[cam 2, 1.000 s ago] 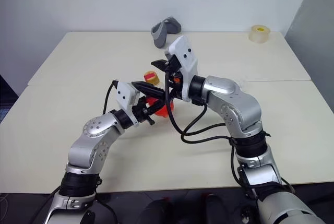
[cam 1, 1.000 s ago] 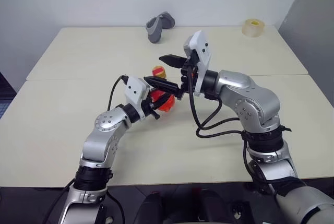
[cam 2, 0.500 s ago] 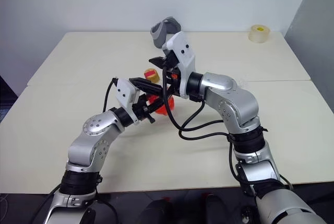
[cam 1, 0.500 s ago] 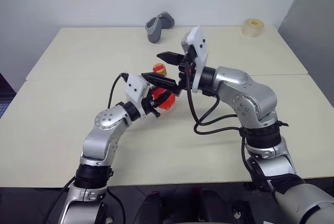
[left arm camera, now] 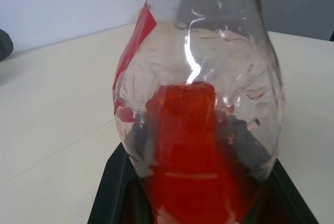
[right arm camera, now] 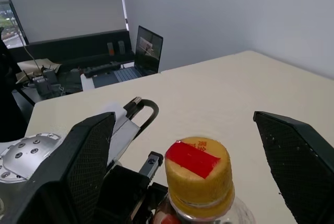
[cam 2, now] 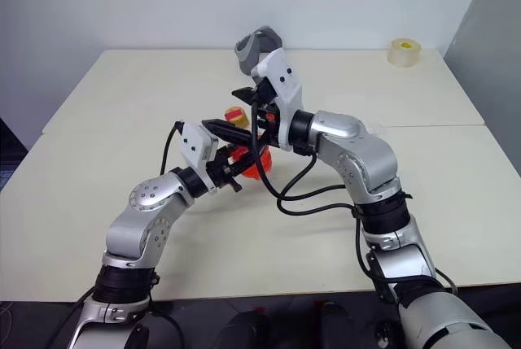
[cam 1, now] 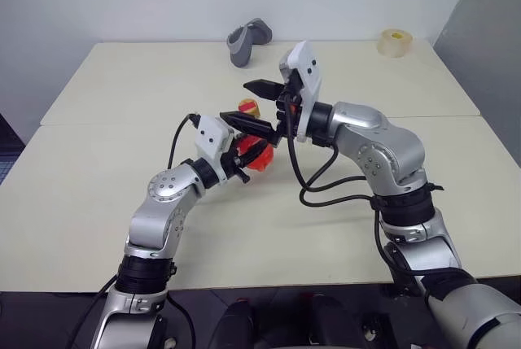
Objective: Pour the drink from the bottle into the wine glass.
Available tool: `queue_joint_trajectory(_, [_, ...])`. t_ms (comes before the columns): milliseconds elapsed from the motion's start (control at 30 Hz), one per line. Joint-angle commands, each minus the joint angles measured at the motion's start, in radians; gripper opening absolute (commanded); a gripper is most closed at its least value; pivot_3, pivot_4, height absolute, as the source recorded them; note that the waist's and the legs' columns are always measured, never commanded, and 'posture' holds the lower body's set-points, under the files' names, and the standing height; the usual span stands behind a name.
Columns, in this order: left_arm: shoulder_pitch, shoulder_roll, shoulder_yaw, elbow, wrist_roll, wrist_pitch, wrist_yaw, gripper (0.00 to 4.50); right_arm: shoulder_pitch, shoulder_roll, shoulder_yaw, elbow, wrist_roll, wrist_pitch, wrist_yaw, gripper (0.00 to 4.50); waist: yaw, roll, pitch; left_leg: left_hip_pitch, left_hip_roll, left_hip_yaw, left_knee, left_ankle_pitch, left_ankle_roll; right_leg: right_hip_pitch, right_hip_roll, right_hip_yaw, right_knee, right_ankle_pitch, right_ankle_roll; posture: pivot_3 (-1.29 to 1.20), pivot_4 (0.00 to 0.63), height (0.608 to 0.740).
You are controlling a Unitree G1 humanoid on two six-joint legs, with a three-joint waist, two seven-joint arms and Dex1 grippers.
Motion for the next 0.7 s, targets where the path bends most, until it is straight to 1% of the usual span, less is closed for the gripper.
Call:
queue_joint_trajectory(33, [-0.026,0.001,0.016,-0.025,-0.014,-0.024,-0.004,1.24,-0.017,-0.001,0.004,-0.012,-0.013,-0.04,0.018,4.33,0.0,0.0,0.0,0.0,0.0,0.0,0.0,0.0,0.0,0.0,0.0,0.0,0.0,0.0,0.0,0.0,0.15,0.74])
queue_joint_trajectory(100, [-0.026,0.001,0.017,-0.024,-0.014,-0.024,-0.004,1.24,-0.017,-0.001,0.005,-0.006,-0.017,-0.047,0.02,3.88,0.0,0.0,0.0,0.0,0.0,0.0,0.0,0.0,0.0,0.0,0.0,0.0,0.0,0.0,0.0,0.0,0.15,0.74])
queue_joint_trajectory(133, [-0.026,0.001,0.017,-0.024,-0.014,-0.024,-0.004,1.24,-0.017,0.0,0.006,-0.003,-0.018,-0.051,0.022,3.55,0.0,0.0,0.0,0.0,0.0,0.0,0.0,0.0,0.0,0.0,0.0,0.0,0.0,0.0,0.0,0.0,0.15,0.74])
queue_joint_trajectory(233, [-0.027,0.001,0.017,-0.023,-0.013,-0.025,-0.003,1.24,-0.017,0.004,0.003,0.002,-0.021,-0.056,0.026,2.5,0.0,0.0,0.0,0.0,0.0,0.0,0.0,0.0,0.0,0.0,0.0,0.0,0.0,0.0,0.0,0.0,0.15,0.74])
queue_joint_trajectory(333, [-0.028,0.001,0.017,-0.022,-0.013,-0.025,-0.004,1.24,-0.019,0.007,-0.001,0.006,-0.023,-0.059,0.028,1.34,0.0,0.0,0.0,0.0,0.0,0.0,0.0,0.0,0.0,0.0,0.0,0.0,0.0,0.0,0.0,0.0,0.15,0.74])
queue_joint_trajectory(367, [-0.03,0.001,0.017,-0.02,-0.013,-0.025,-0.004,1.24,-0.021,0.009,-0.004,0.008,-0.022,-0.059,0.026,1.23,0.0,0.0,0.0,0.0,0.0,0.0,0.0,0.0,0.0,0.0,0.0,0.0,0.0,0.0,0.0,0.0,0.15,0.74])
queue_joint_trajectory(600, [-0.022,0.004,0.016,-0.031,-0.015,-0.02,-0.006,1.24,-0.04,0.004,-0.011,0.014,-0.015,-0.058,0.04,1.23,0.0,0.0,0.0,0.0,0.0,0.0,0.0,0.0,0.0,0.0,0.0,0.0,0.0,0.0,0.0,0.0,0.15,0.74])
queue_joint_trajectory(633, [-0.015,0.008,0.014,-0.04,-0.018,-0.017,-0.012,1.24,-0.051,-0.001,-0.014,0.017,-0.005,-0.06,0.06,1.23,0.0,0.0,0.0,0.0,0.0,0.0,0.0,0.0,0.0,0.0,0.0,0.0,0.0,0.0,0.0,0.0,0.15,0.74])
queue_joint_trajectory(700, [0.008,0.021,0.008,-0.067,-0.027,-0.01,-0.032,1.24,-0.083,-0.024,-0.012,0.032,0.013,-0.083,0.142,1.23,0.0,0.0,0.0,0.0,0.0,0.0,0.0,0.0,0.0,0.0,0.0,0.0,0.0,0.0,0.0,0.0,0.15,0.74])
